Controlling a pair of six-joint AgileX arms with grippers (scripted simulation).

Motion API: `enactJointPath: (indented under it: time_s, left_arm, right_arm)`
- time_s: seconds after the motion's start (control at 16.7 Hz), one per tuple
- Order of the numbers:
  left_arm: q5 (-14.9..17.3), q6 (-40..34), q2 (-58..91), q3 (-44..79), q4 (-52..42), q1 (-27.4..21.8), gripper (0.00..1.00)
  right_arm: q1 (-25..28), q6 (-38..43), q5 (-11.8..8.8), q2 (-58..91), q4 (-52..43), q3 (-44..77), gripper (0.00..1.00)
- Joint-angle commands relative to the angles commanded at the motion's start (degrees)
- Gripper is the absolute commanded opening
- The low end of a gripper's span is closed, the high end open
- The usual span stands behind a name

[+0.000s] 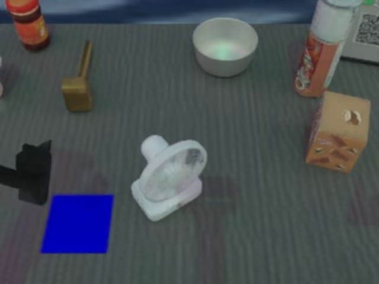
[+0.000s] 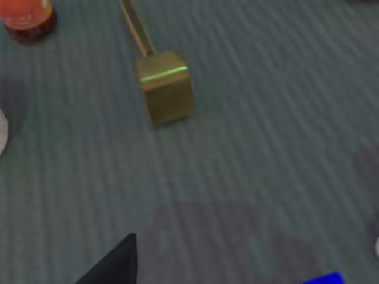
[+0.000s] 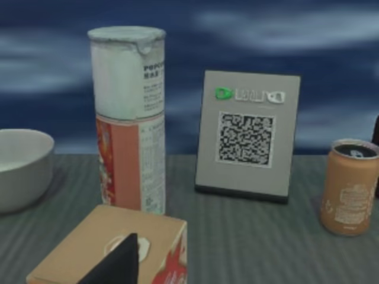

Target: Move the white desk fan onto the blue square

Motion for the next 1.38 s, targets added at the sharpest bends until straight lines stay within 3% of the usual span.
enactJointPath:
  time_s: [0.48,0.78,1.02,1.38]
  left_arm:
    - [-0.19,6.22,47.57,44.50,-33.29,-15.37,1.00]
    - [-0.16,8.93,69.31,65.19,-48.42,-22.41,1.00]
    - [-0.07,9.94,76.96,73.25,-54.13,-25.15,1.00]
    - [-0.06,9.99,77.31,73.46,-54.19,-25.08,1.00]
  right_arm:
    - [0.00,0.00,0.00,0.00,0.00,0.00,1.00]
    - [0.00,0.00,0.00,0.00,0.00,0.00,1.00]
    - [0.00,0.00,0.00,0.00,0.00,0.00,1.00]
    - [0.00,0.00,0.00,0.00,0.00,0.00,1.00]
